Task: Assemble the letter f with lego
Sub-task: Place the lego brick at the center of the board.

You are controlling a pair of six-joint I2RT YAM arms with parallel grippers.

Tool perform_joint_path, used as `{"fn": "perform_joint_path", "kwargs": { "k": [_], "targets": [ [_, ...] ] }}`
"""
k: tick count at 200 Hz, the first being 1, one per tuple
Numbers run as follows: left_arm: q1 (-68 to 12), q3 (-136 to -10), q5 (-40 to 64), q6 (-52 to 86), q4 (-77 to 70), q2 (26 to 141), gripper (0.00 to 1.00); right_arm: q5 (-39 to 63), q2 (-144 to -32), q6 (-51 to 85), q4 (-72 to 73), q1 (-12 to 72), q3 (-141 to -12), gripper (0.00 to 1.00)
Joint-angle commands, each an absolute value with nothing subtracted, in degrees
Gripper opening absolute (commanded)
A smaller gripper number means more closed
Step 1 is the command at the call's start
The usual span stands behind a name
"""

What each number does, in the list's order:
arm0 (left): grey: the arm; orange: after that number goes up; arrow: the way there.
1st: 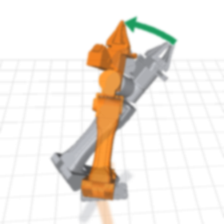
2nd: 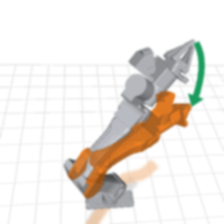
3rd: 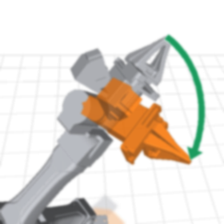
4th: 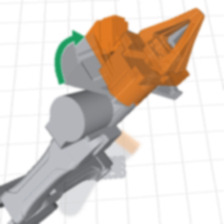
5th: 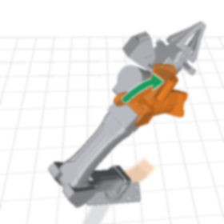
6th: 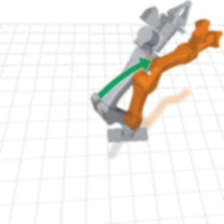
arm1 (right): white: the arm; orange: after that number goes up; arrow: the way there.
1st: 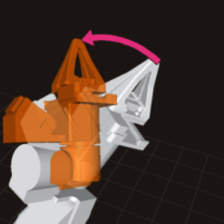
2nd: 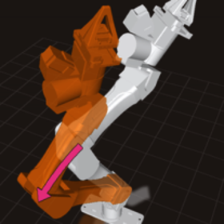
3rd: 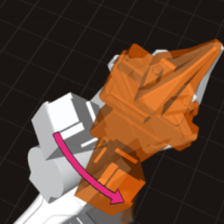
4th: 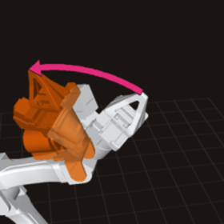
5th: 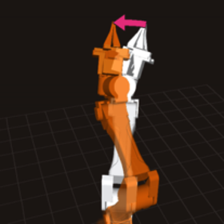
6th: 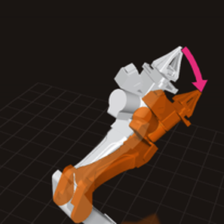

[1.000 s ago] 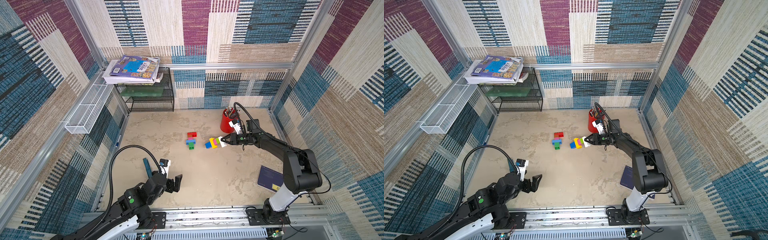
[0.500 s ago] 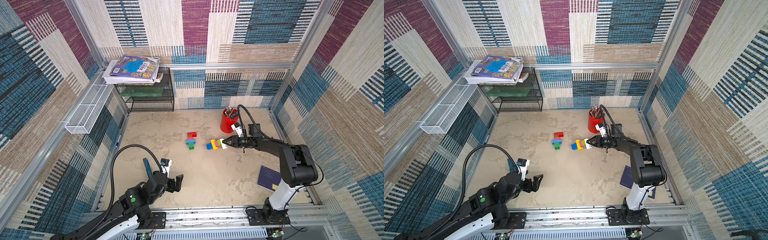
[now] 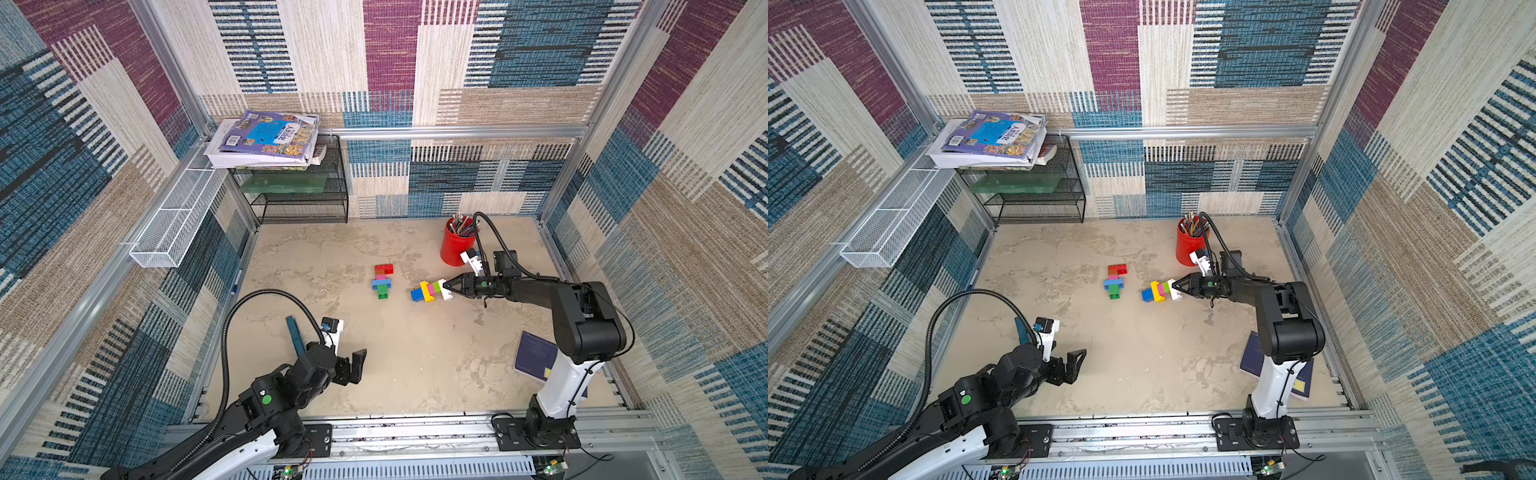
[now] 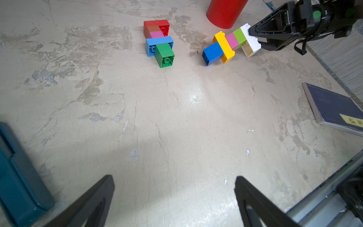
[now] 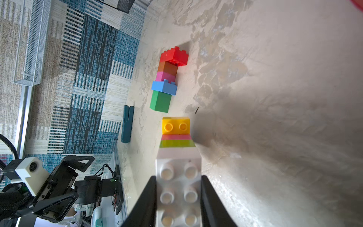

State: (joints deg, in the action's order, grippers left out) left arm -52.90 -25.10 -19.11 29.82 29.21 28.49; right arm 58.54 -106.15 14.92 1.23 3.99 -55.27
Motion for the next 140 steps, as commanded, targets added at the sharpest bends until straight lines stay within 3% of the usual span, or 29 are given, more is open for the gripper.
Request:
{"fn": "perform_joint_path", "kwargs": {
  "k": [1,140],
  "targets": [
    [-52.87,-24.97,-19.34,30.54,28.03,28.56,0.99,60.51,-107.03,14.68,3.40,3.96,-55.90,0.25],
    [-52.87,-24.83,-19.34,30.75,28.13,28.54,0.99,60.50,-108.63,14.67,2.86,3.95,-56.07,0.43]
  ]
}}
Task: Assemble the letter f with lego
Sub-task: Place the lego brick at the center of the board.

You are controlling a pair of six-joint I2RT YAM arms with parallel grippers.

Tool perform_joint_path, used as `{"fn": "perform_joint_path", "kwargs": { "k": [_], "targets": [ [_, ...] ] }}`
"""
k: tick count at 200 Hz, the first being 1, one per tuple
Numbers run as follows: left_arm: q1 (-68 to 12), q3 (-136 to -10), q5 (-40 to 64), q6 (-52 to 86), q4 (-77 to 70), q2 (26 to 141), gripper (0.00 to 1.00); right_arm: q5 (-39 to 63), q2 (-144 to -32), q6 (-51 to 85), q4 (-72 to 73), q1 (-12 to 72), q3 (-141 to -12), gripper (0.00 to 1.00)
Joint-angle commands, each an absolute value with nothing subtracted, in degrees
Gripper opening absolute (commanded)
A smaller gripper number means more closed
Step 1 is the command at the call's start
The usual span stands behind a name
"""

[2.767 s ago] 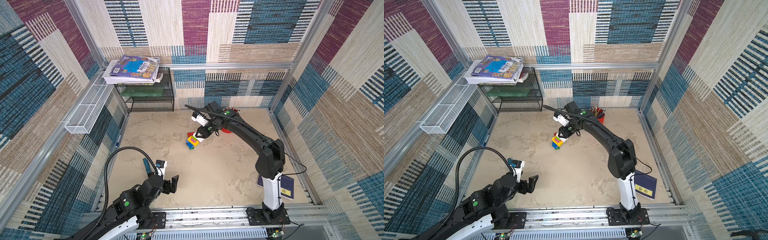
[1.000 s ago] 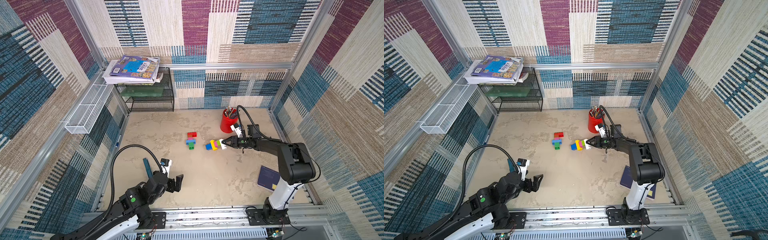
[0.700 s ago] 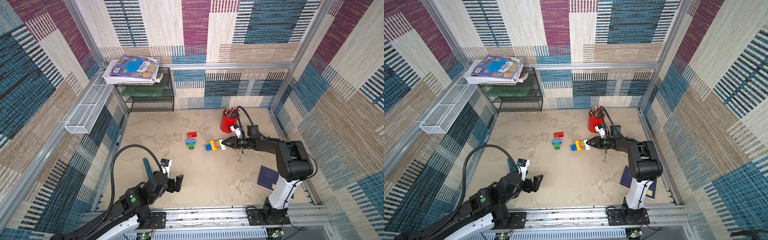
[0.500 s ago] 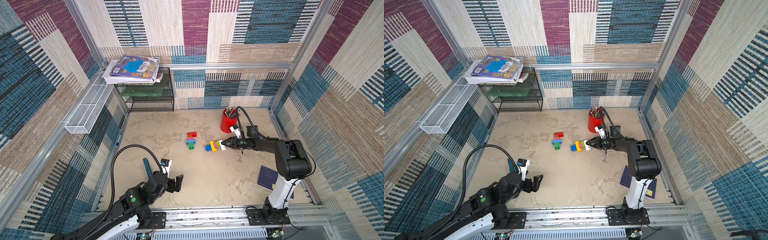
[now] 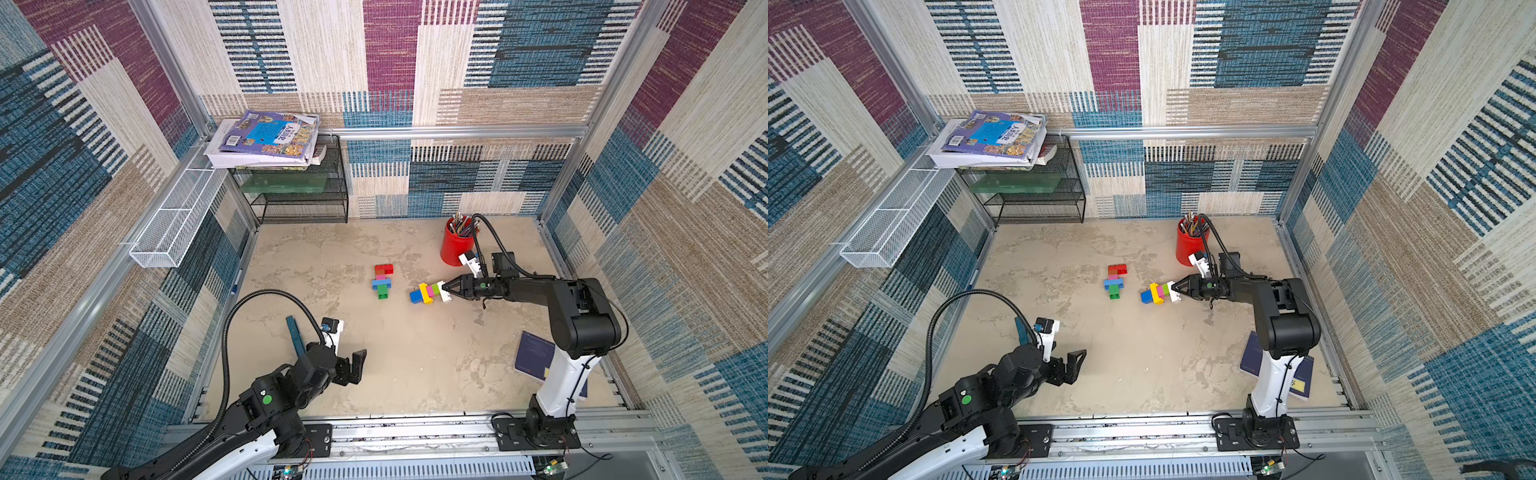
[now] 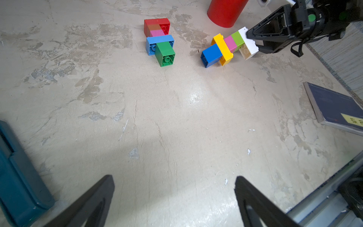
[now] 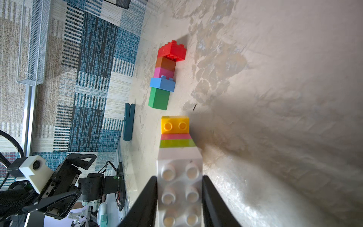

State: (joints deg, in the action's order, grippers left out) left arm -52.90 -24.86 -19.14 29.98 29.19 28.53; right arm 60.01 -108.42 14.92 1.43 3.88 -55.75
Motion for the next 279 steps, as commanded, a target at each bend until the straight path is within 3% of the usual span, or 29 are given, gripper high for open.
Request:
{"fn": "perform_joint_path", "kwargs": {
  "k": [1,279],
  "targets": [
    [-52.85,-24.81,-19.34,30.76,28.13,28.51,0.99,60.53,-108.63,14.67,2.88,3.91,-56.07,0.43],
    [-52.88,-24.70,-19.42,30.36,28.47,28.04,0.99,45.92,-112.12,15.60,-0.01,10.45,-60.91,0.46]
  ]
}}
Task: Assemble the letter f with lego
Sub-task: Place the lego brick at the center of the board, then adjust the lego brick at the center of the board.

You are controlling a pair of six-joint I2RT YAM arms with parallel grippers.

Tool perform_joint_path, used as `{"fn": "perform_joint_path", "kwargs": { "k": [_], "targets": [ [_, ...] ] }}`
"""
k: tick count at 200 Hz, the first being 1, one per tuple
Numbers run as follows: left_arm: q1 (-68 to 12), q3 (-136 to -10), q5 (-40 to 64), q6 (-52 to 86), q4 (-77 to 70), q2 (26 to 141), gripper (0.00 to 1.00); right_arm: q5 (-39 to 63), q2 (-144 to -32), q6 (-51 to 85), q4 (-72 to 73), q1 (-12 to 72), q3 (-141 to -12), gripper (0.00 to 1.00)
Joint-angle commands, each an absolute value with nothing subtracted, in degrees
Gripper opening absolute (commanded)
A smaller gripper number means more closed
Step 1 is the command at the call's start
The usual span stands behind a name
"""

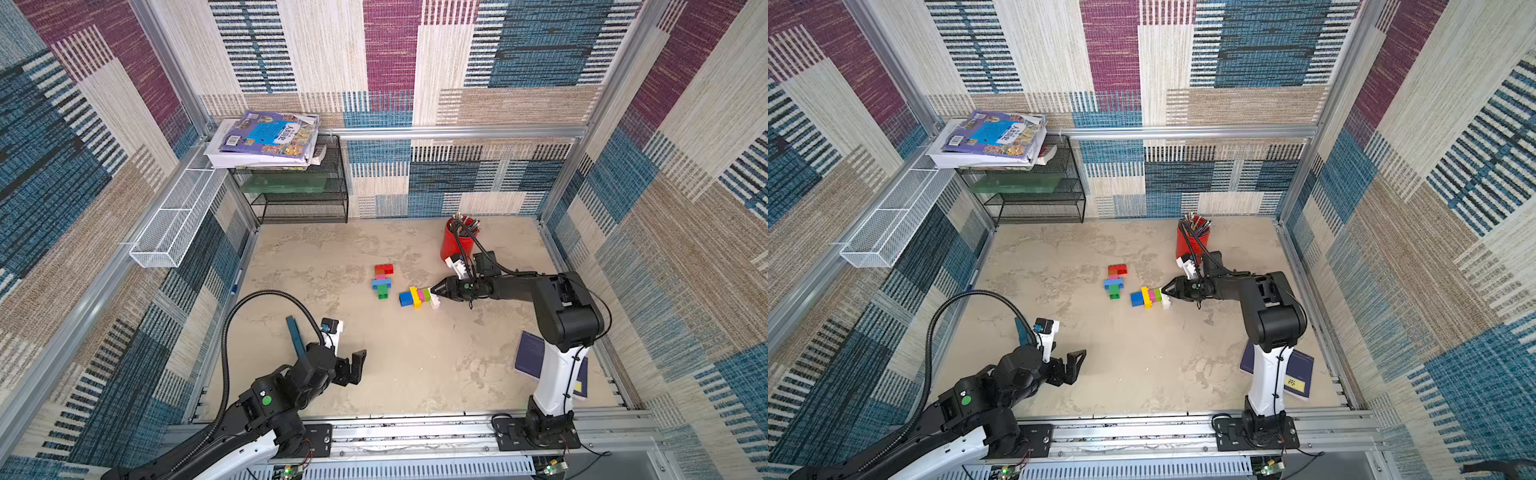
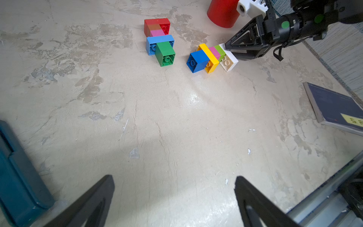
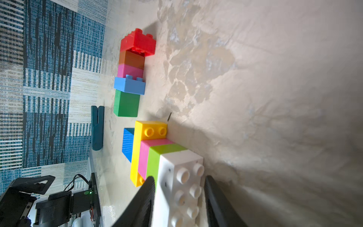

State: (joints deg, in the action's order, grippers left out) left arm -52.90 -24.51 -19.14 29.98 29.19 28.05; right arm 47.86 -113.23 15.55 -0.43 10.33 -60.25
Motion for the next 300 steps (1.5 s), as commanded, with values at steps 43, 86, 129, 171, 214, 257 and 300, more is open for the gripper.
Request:
{"fn": "perform_joint_path", "kwargs": {
  "k": [43,86,129,171,214,257,300],
  "targets": [
    [-52.84,-24.88,-19.34,30.19,28.39,28.04,0.99,41.54,-107.34,14.68,-2.40,10.94,-60.39,0.45],
    [-52.84,-24.79,-18.90,30.19,27.90,27.99,0.99,31.07,-99.79,13.88,-4.23,14.78,-57.56,0.42],
    [-52.82,-24.79,-18.54,30.32,27.75,28.02,0.99,19.63,-94.63,14.53,-4.47,21.57,-54.33,0.37],
    [-52.86,-24.71,-18.46,30.36,27.77,28.04,0.99,18.07,-93.65,16.32,-4.31,24.85,-51.10,0.31],
    [-52.84,-24.65,-18.37,30.50,27.87,28.03,0.99,16.58,-92.81,17.05,-3.93,27.64,-47.78,0.28],
    [-52.83,-24.26,-18.14,30.75,27.43,28.03,0.99,14.66,-94.24,17.64,-4.38,28.67,-47.14,0.25],
    [-52.85,-24.70,-18.19,30.50,28.10,27.85,0.99,12.65,-97.90,17.35,-5.07,28.58,-49.37,0.23]
  ]
}}
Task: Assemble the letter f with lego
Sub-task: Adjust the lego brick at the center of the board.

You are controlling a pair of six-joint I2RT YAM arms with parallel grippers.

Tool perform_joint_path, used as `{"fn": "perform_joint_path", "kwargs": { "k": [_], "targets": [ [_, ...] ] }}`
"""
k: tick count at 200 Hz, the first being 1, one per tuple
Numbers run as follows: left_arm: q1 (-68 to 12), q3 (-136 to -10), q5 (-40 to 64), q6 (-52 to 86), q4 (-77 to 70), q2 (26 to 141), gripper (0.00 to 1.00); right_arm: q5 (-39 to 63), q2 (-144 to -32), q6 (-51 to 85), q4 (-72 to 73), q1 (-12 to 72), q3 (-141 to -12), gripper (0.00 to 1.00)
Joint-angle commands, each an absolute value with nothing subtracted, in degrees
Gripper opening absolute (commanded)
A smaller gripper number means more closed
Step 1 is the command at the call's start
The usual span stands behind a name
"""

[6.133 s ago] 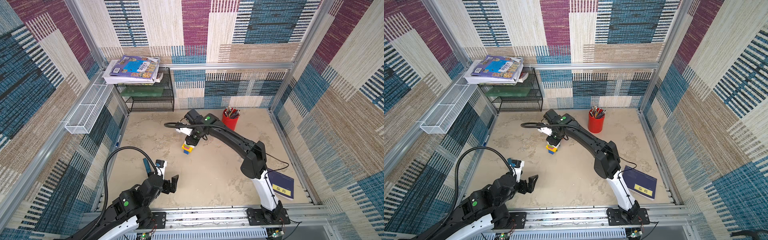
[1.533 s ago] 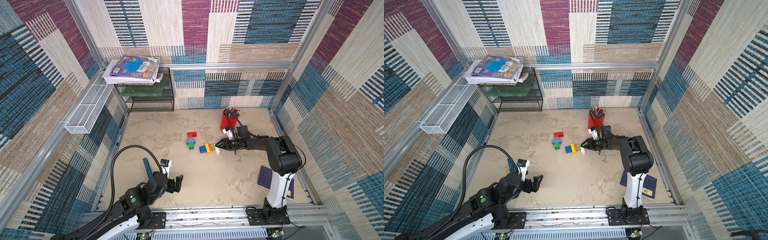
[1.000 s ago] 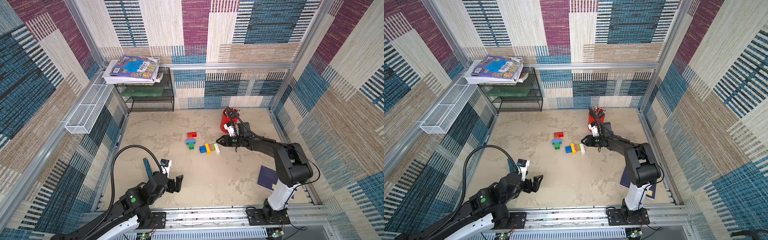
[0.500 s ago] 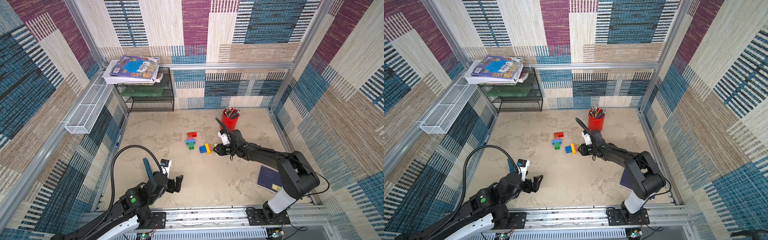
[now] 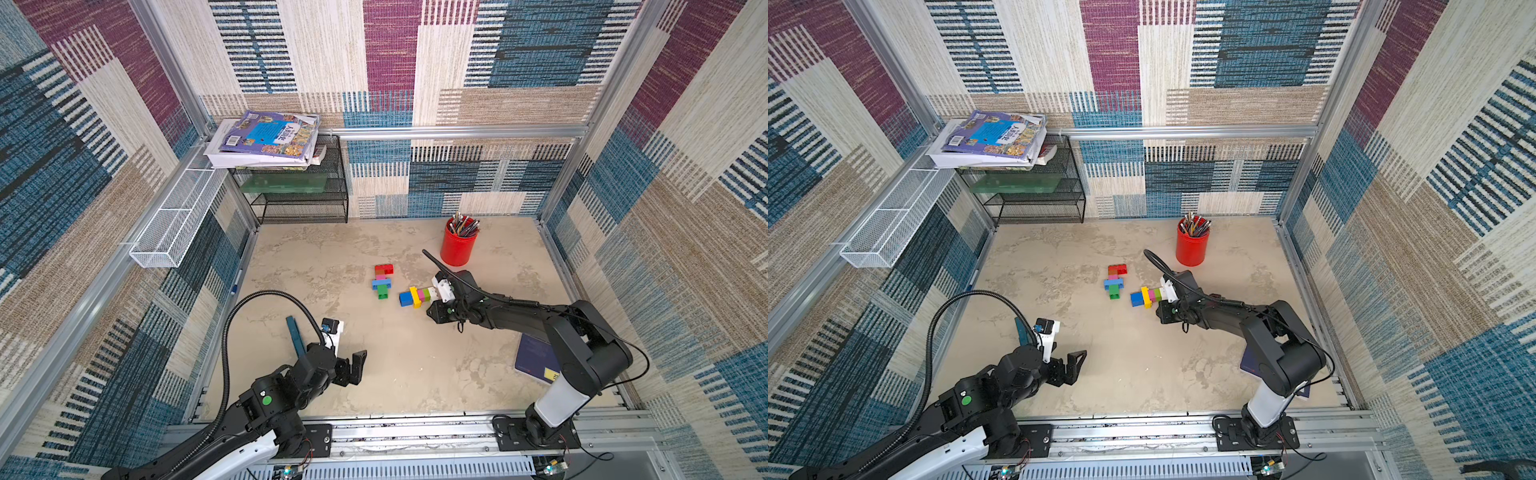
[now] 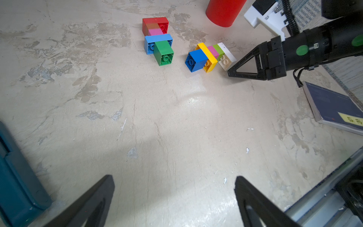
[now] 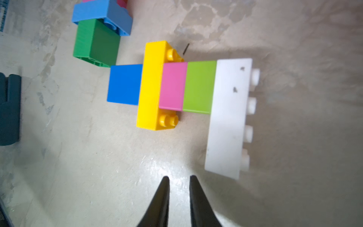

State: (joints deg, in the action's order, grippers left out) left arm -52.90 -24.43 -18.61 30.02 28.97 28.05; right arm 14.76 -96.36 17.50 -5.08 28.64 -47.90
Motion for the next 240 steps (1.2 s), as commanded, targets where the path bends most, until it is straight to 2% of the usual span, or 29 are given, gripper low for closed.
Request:
{"fn": "perform_joint_path", "kwargs": {
  "k": [1,165,210,240],
  "targets": [
    [-52.84,-24.70,-18.19,30.54,28.11,27.86,0.99,12.61,-97.95,17.33,-5.08,28.57,-49.47,0.23],
    [-52.83,-24.53,-19.41,30.50,29.32,26.45,0.99,10.95,-111.27,13.05,-8.38,23.98,-63.66,0.19],
    [-52.83,-25.49,-20.58,30.41,29.47,27.17,0.99,8.27,-103.41,12.44,-13.02,24.99,-64.02,0.22],
    [-52.83,-31.77,-22.14,27.99,30.29,31.19,0.99,5.40,-95.21,12.24,-18.05,25.41,-65.90,0.26]
  ]
}}
